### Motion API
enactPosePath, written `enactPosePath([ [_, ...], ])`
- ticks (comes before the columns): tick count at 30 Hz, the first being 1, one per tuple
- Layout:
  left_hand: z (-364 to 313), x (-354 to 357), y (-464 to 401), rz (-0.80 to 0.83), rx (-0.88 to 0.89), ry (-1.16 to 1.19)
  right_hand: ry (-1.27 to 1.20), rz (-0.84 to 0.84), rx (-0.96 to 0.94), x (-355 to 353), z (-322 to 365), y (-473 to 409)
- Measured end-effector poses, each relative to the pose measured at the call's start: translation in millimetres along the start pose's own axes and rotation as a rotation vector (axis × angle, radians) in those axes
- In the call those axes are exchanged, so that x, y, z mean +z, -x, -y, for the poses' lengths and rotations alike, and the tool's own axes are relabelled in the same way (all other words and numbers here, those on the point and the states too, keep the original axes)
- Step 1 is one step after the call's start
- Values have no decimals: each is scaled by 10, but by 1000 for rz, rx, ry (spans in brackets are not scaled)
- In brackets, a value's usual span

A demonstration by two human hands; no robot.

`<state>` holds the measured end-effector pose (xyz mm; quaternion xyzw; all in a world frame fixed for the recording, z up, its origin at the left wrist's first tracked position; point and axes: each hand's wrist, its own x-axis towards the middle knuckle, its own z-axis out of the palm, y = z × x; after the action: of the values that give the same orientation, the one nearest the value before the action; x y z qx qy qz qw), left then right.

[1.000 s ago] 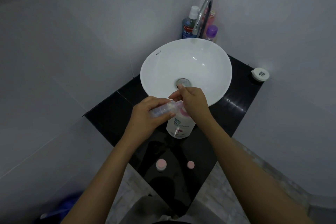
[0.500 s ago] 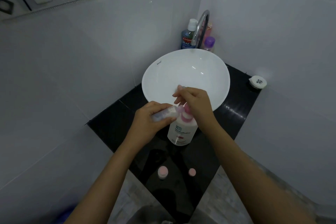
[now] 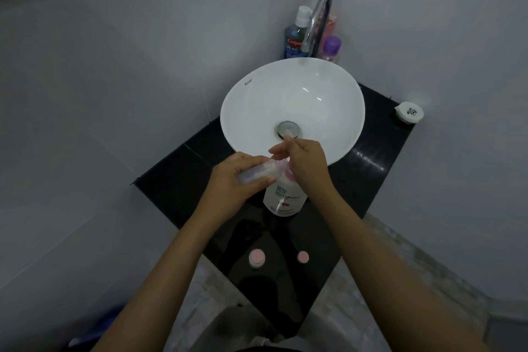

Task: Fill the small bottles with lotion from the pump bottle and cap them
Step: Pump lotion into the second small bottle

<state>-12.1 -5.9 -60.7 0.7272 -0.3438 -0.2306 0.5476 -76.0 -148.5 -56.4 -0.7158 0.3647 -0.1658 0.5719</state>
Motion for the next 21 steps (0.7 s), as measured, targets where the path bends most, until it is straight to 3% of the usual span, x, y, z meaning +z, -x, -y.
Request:
enactPosePath([
  [5, -24, 5, 18, -3, 0, 2, 25, -22, -51, -3, 6, 23],
  [10, -68, -52, -6, -4, 29, 12, -120, -99, -107, -66, 172, 52],
  [21, 16, -22, -22, 20, -7, -20, -32, -20, 7, 43, -81, -10],
])
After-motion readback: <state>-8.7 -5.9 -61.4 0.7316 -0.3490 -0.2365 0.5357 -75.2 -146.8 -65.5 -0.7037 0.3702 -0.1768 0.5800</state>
